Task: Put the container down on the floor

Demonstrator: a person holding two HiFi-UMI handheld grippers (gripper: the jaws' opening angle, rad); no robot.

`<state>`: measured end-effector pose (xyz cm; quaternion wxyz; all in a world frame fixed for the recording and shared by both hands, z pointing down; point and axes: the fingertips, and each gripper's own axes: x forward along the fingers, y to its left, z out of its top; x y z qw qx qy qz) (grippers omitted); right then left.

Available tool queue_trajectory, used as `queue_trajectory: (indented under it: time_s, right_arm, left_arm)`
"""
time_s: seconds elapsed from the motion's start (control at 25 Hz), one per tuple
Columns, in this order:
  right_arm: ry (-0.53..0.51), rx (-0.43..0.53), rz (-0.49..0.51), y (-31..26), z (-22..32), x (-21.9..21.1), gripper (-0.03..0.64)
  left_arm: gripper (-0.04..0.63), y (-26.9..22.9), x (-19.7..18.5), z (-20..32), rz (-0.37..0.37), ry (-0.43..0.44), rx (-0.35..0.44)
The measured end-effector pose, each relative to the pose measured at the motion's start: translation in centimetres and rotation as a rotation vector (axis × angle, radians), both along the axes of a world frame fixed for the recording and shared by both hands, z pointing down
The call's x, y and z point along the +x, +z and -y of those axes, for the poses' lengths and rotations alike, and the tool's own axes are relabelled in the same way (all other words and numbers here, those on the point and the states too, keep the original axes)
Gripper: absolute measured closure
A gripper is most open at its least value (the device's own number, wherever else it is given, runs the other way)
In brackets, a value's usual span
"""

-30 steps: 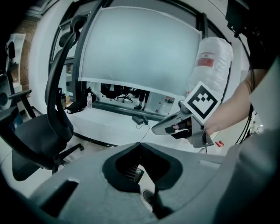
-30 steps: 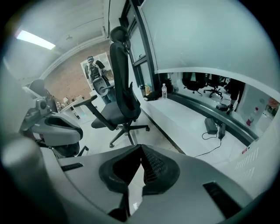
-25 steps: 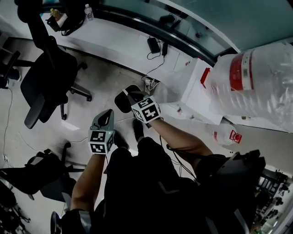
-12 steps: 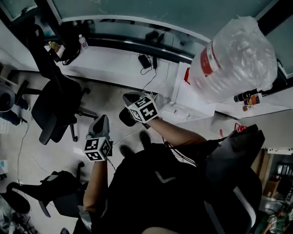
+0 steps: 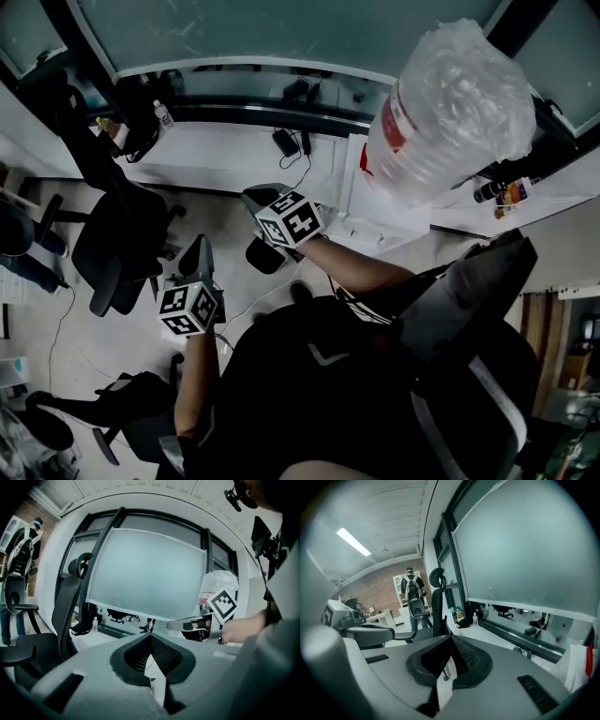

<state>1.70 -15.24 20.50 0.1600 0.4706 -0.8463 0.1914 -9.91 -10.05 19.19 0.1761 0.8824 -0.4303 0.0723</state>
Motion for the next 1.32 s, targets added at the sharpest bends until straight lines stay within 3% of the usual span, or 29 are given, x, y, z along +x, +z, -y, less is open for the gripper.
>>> queue_trajectory:
  time_s: [0.2, 1.32]
  right_arm:
    - [-0.036, 0.054, -0.006, -2.5, -0.1, -0.4, 0.609]
    - [-0.042, 0.094, 0.001, -4.2, 0.9, -0.3, 0.609]
  left_arm:
    - [0.589, -0.9, -0.2, 0.5, 0.005, -0.003, 0.022]
    - [0.588, -3.0, -0.4, 1.8, 0.011, -0.019, 0.059]
